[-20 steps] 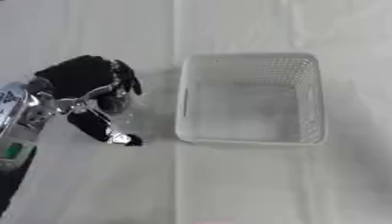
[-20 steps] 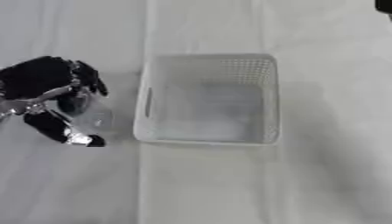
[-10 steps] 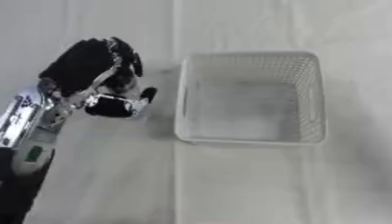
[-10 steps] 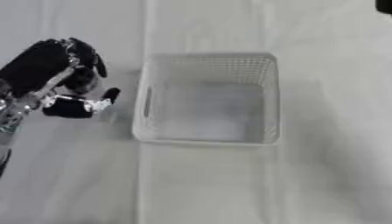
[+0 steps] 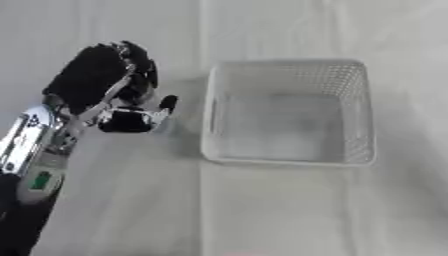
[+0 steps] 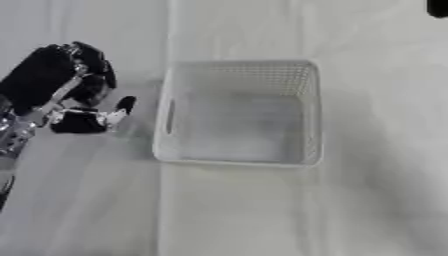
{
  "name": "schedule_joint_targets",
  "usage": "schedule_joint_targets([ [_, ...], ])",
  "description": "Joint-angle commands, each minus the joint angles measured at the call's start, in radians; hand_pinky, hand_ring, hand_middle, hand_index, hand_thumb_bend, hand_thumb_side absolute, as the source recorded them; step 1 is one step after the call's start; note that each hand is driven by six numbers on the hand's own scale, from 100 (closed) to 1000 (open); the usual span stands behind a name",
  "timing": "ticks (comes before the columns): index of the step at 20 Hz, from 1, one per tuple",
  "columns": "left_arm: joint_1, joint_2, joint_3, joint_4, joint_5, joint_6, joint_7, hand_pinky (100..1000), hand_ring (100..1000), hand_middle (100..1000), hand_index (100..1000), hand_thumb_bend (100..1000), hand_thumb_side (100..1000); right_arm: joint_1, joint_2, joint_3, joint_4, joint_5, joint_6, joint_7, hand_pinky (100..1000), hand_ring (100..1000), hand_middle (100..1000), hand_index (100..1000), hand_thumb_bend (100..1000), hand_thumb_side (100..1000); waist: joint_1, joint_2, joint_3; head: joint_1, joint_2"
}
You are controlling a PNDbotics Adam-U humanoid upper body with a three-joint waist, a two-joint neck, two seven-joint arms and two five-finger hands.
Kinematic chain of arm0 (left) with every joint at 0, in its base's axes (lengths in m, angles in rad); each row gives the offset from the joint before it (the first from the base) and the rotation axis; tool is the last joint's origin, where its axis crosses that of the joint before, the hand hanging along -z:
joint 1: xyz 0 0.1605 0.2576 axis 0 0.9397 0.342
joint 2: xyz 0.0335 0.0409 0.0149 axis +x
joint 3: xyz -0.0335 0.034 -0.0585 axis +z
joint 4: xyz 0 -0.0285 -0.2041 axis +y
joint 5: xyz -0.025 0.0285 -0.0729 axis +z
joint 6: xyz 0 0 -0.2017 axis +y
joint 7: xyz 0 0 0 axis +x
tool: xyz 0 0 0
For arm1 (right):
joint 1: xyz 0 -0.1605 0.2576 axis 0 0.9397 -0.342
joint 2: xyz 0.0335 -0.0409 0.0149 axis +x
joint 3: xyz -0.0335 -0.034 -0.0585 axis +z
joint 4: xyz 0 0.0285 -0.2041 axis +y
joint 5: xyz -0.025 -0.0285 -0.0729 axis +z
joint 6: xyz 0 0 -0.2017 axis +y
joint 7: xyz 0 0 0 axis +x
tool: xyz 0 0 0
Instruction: Pick up objects on the table and place them in the box.
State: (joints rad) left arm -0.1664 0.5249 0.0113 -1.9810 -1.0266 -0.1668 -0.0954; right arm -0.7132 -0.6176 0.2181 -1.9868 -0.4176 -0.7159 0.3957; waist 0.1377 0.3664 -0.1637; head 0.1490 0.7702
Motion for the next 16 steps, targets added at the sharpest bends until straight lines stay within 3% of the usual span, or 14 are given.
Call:
schedule_joint_targets([
  [1, 0.002, 0.016, 0.013, -0.019, 0.015, 0.0, 0.029, 100, 100, 100, 480, 100, 478, -0.009, -0.013, -0.005, -0.013, -0.001, -0.135, 0.14, 259, 397, 666, 382, 100, 947, -0.003, -0.023, 0.004, -0.001, 0.0],
  [5, 0.004, 0.023, 0.027, -0.019, 0.026, 0.01, 0.052, 100, 100, 100, 439, 100, 506, -0.006, -0.013, -0.006, -0.013, -0.001, -0.133, 0.141, 259, 397, 662, 380, 100, 953, -0.001, -0.025, 0.007, -0.002, 0.0],
  [6, 0.003, 0.029, 0.029, -0.019, 0.025, 0.014, 0.051, 100, 100, 100, 382, 100, 502, -0.006, -0.013, -0.006, -0.013, 0.0, -0.133, 0.141, 259, 397, 661, 379, 100, 956, -0.001, -0.026, 0.008, -0.002, 0.0],
  [9, -0.001, 0.072, 0.023, -0.008, 0.02, 0.017, 0.024, 100, 100, 100, 328, 100, 420, -0.006, -0.013, -0.006, -0.013, -0.001, -0.133, 0.141, 260, 397, 659, 378, 100, 958, 0.0, -0.029, 0.008, -0.001, 0.0],
  [10, -0.003, 0.085, 0.02, -0.007, 0.023, 0.017, 0.02, 100, 100, 100, 313, 100, 355, -0.005, -0.012, -0.006, -0.013, -0.001, -0.133, 0.14, 260, 398, 659, 378, 100, 959, 0.0, -0.029, 0.009, 0.0, 0.0],
  [16, -0.037, 0.148, 0.041, -0.019, 0.095, 0.039, 0.109, 100, 100, 100, 318, 100, 338, 0.0, -0.009, -0.009, -0.013, -0.002, -0.127, 0.134, 261, 399, 656, 380, 100, 962, -0.002, -0.041, 0.014, -0.001, 0.0],
])
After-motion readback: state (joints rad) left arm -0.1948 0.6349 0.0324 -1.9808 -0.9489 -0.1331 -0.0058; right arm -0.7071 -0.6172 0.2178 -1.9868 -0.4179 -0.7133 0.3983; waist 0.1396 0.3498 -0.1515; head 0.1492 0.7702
